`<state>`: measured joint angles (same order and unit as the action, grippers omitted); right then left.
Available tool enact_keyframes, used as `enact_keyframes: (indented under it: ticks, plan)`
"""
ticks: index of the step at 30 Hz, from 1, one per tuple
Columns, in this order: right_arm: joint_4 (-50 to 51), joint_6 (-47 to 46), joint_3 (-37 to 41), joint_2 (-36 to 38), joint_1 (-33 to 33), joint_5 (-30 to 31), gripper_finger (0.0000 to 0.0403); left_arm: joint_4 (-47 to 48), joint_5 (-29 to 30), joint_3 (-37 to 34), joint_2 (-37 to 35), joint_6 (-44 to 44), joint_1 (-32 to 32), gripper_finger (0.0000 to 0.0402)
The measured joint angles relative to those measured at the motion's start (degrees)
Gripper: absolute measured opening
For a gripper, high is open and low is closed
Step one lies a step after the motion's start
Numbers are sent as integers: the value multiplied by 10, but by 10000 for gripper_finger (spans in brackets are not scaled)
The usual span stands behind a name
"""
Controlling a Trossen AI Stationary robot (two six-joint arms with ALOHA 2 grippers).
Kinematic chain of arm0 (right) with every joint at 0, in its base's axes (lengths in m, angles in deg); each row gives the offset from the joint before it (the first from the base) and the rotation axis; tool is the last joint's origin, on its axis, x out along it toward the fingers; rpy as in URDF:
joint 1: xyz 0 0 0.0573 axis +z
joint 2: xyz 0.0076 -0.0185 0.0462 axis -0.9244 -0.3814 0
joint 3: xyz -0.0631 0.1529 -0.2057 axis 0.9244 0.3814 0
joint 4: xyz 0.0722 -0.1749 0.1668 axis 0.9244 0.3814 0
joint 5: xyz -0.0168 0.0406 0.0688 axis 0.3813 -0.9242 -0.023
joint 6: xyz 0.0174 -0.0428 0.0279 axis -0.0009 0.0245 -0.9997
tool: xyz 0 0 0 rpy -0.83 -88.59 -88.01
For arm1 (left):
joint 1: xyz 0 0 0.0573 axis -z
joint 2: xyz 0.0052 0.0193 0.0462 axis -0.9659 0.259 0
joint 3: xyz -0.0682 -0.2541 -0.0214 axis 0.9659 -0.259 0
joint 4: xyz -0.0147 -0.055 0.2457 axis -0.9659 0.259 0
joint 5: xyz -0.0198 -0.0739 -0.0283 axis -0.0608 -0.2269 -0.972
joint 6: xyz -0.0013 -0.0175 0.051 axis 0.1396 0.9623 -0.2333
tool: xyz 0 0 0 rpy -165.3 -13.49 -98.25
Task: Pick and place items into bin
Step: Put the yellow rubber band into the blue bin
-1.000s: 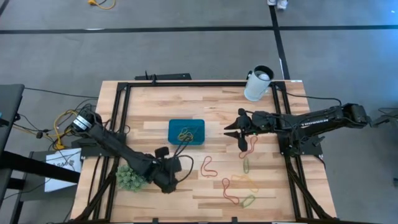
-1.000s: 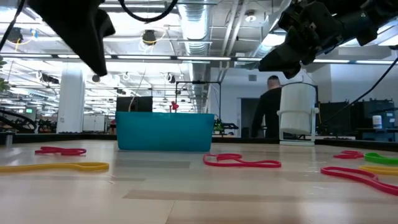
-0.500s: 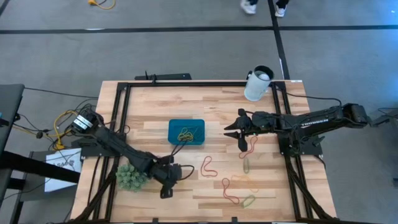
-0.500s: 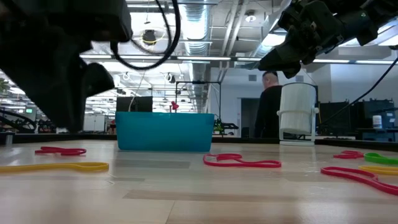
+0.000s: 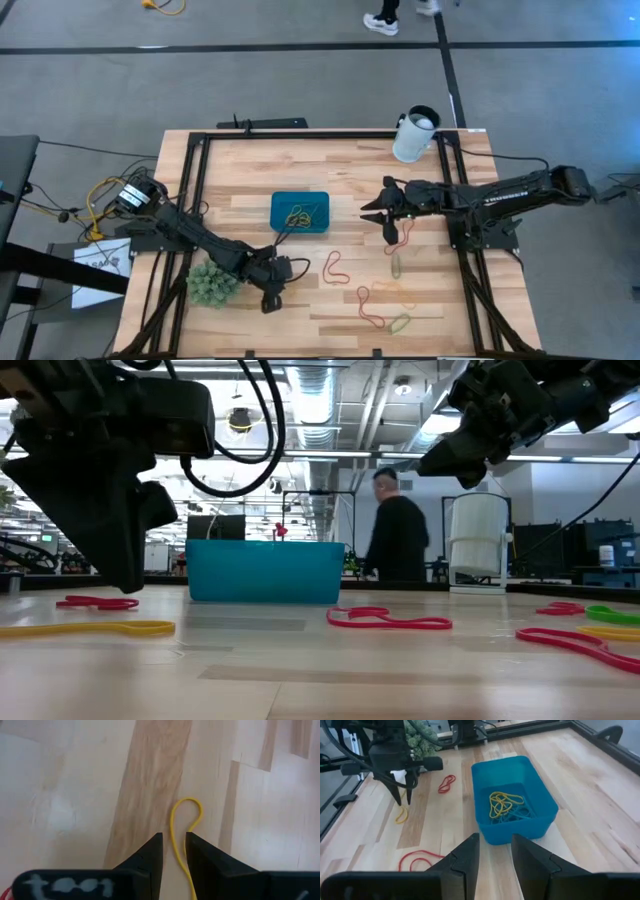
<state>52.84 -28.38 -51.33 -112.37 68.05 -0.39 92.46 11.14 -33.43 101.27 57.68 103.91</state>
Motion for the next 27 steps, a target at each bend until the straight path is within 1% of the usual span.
enact_keyframes:
  ticks: [8,14,16,21,27]
  plan:
    - [5,-18,0,0,30,4,107,4,4,0,0,1,31,70]
    - [5,-33,0,0,58,53,107,12,60,0,0,4,57,70]
    - [5,-48,0,0,66,65,107,22,75,0,0,20,63,70]
    - [4,-71,0,0,93,100,107,34,82,0,0,46,71,70]
    - [4,-79,0,0,123,130,107,32,83,0,0,52,76,70]
